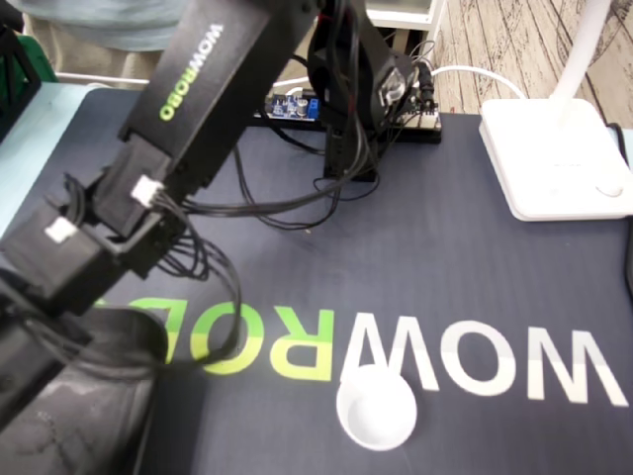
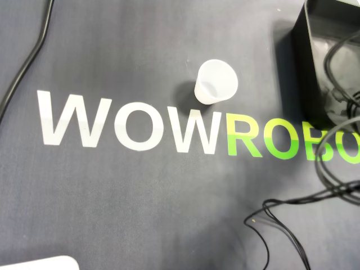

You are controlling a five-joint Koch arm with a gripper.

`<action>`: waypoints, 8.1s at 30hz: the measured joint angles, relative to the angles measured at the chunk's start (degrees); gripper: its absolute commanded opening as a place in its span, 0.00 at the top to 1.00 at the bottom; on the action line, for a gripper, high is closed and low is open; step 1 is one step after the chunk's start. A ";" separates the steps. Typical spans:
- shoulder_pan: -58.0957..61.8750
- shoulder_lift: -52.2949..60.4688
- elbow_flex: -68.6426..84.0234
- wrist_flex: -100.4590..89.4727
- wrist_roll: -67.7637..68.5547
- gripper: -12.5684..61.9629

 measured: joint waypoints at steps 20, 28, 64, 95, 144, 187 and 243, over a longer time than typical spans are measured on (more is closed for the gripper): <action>-6.94 25.84 21.36 -2.81 -61.70 0.80; -25.93 44.65 40.87 -2.90 -115.14 0.80; -40.08 21.09 44.65 -9.84 -158.55 0.79; -38.41 25.84 57.39 -12.04 -158.47 0.79; -37.00 49.92 68.29 -13.89 -157.32 0.47; -30.76 67.68 80.42 20.39 -73.04 0.39; -30.23 67.68 80.68 23.91 -73.13 0.38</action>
